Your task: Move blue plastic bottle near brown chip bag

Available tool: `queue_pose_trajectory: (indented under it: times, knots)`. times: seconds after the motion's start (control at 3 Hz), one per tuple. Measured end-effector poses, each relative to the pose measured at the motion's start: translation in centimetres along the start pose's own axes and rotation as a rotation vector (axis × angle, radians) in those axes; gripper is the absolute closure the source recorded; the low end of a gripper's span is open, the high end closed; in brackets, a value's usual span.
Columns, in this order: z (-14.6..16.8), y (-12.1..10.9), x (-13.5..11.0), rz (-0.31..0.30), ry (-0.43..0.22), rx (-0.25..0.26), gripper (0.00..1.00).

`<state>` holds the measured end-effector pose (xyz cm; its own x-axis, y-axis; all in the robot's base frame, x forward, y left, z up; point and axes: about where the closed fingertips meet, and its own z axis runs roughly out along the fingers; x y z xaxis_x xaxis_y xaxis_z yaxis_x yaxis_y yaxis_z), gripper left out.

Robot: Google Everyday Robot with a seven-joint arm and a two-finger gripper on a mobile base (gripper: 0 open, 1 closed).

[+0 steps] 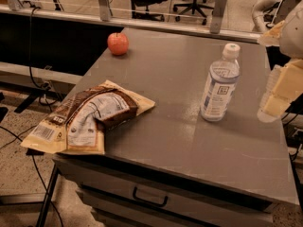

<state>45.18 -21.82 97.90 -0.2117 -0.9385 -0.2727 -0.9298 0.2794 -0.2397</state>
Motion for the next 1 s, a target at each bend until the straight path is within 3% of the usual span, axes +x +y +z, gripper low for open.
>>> queue_pose_trajectory:
  times: [0.33, 0.67, 1.0]
  knots:
    - [1.2, -2.7, -0.5, 0.031, -0.135, -0.018, 0.0]
    - [2.9, -4.5, -2.4, 0.027, -0.288, -0.051, 0.0]
    - [4.8, -5.5, -4.0, 0.0, -0.392, -0.098, 0.0]
